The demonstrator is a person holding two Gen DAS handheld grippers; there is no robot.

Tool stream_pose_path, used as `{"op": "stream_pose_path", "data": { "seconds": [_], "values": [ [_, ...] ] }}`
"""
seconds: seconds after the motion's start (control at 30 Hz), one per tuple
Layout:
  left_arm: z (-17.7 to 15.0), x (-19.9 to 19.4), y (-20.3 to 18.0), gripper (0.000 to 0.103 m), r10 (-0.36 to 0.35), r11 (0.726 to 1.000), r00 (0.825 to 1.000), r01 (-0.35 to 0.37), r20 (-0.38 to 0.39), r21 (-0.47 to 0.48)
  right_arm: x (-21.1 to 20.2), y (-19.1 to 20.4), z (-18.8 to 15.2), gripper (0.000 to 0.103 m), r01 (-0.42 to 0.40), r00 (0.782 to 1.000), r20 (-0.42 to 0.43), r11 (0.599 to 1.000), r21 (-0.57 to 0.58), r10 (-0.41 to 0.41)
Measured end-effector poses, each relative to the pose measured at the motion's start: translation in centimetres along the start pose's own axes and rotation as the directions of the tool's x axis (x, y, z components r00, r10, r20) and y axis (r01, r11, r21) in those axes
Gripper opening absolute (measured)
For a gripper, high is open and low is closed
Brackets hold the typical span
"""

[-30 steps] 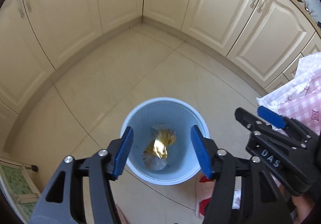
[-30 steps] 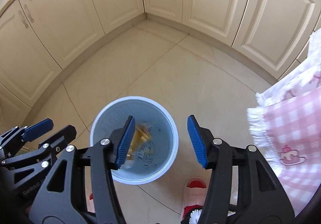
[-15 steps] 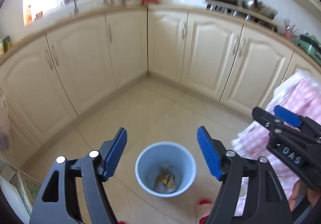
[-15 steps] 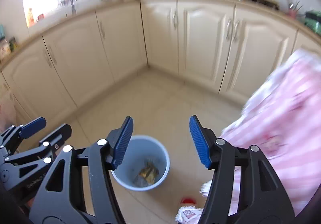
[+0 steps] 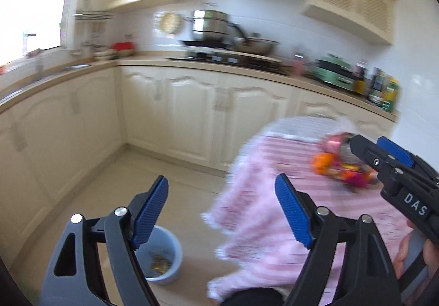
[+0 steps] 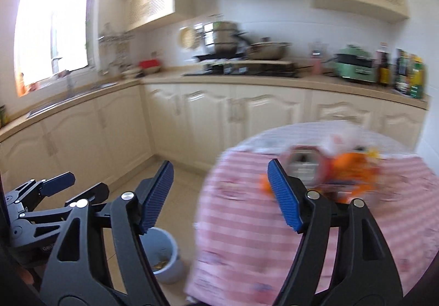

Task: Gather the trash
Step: 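Move both open tools back toward the crushed cans on the table, then grasp the red crushed can with the left tool while the right tool grasps the orange can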

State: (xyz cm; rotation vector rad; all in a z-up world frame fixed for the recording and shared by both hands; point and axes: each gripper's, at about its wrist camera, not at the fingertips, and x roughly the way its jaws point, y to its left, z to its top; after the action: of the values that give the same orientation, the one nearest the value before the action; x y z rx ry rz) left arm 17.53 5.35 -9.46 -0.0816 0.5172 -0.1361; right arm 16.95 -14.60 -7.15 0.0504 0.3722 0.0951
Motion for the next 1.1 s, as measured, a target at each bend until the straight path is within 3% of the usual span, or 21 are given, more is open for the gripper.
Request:
{"op": "stream_pose_path", "data": {
  "seconds": [0.1,0.23,0.33,0.4,0.6,0.73,0.97,1.1],
  "values": [
    [0.2,0.9,-4.4,0.078,-0.089,0.995,0.995,0.09,-0.038,0.039,-1.8,-4.8,-0.6,0.073,0.094,0.996,-0.004,0.995,0.044,-0.094],
    [-0.3,2.6,-8.3,0.078,-0.12,0.987,0.99,0.127,-0.08,0.093,-2.3,-10.5,-2.2,0.073,0.179,0.983,-0.049,0.978,0.111,-0.175],
    [-0.1,4.3,-10.0,0.078,-0.145,0.977,0.983,0.16,-0.111,0.141,-1.8,-12.6,-2.9,0.073,0.211,0.976,-0.077,0.967,0.144,-0.202],
    [0.4,5.6,-11.5,0.078,-0.163,0.969,0.977,0.185,-0.141,0.162,-1.2,-13.6,-3.0,0.074,0.221,0.974,-0.091,0.962,0.16,-0.208],
    [2.3,8.5,-14.4,0.078,-0.152,0.952,0.979,0.183,-0.139,0.245,1.1,-16.1,-3.2,0.075,0.209,0.974,-0.134,0.958,0.197,-0.185],
    [3.7,9.6,-14.7,0.078,-0.105,0.956,0.989,0.129,-0.103,0.264,2.0,-16.6,-2.8,0.076,0.196,0.975,-0.142,0.96,0.201,-0.169],
    [4.5,13.6,-15.8,0.078,-0.082,0.931,0.986,0.127,-0.144,0.343,3.7,-17.3,-2.1,0.077,0.2,0.971,-0.166,0.963,0.181,-0.17],
    [4.8,14.8,-16.1,0.078,-0.111,0.926,0.982,0.159,-0.156,0.343,4.3,-17.9,-2.3,0.077,0.178,0.973,-0.185,0.962,0.206,-0.141]
  ]
}}
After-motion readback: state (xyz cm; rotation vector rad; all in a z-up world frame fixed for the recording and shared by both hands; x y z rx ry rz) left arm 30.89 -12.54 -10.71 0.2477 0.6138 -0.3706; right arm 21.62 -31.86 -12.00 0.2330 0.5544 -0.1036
